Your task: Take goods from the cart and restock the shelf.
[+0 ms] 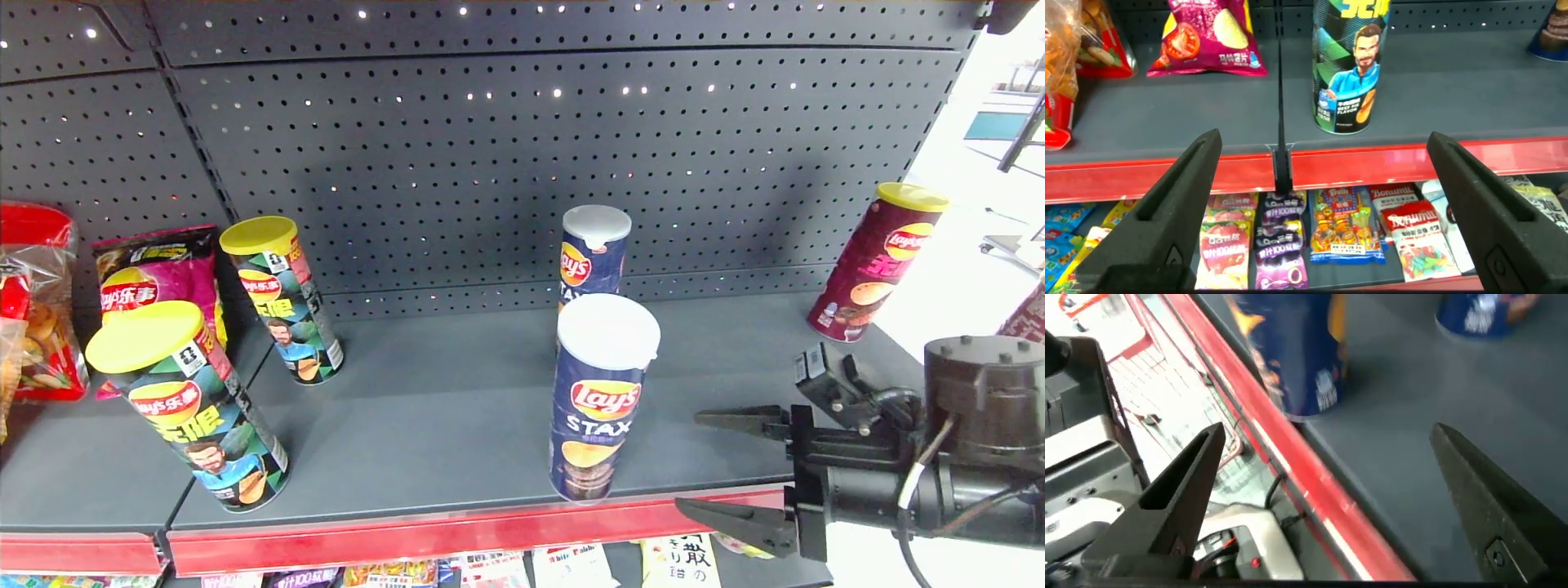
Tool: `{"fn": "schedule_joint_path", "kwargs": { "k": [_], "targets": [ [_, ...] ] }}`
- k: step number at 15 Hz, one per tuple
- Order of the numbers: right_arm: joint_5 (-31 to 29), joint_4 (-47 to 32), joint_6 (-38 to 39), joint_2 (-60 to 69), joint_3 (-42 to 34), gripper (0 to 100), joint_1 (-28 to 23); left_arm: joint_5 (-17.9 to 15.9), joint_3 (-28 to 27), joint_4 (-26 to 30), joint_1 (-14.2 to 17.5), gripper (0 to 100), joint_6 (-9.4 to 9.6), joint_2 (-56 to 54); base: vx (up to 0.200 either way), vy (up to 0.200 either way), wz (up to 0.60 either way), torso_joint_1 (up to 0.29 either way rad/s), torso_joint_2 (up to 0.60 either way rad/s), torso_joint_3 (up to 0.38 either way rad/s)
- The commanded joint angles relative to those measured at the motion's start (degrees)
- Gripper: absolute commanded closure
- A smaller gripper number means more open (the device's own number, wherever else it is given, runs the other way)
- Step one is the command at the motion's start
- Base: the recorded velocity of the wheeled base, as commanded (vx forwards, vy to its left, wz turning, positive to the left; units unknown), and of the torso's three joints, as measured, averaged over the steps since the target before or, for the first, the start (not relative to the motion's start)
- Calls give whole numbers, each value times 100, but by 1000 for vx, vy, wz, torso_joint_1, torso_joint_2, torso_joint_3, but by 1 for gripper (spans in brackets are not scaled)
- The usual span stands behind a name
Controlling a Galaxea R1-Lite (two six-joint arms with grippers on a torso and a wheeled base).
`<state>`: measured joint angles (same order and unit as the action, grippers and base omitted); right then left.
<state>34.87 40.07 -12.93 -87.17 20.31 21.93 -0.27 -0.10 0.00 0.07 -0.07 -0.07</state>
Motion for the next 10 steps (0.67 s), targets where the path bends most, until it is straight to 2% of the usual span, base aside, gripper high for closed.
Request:
{"fn": "schedule_joint_path", "kwargs": {
  "k": [1,2,6,10],
  "targets": [
    [-76,-149,28,438,-124,0,-180,0,1,0,1,0,-1,7,0,0,0,0,0,0],
    [-867,-483,63,605,-159,0,-242,0,1,0,1,0,-1,7,0,0,0,0,0,0],
    [-2230,-527,327,614,-238,0,-189,0,1,0,1,0,-1,7,0,0,0,0,0,0],
    [-2704,-535,520,632,-247,0,-180,0,1,0,1,0,-1,7,0,0,0,0,0,0]
  ]
}}
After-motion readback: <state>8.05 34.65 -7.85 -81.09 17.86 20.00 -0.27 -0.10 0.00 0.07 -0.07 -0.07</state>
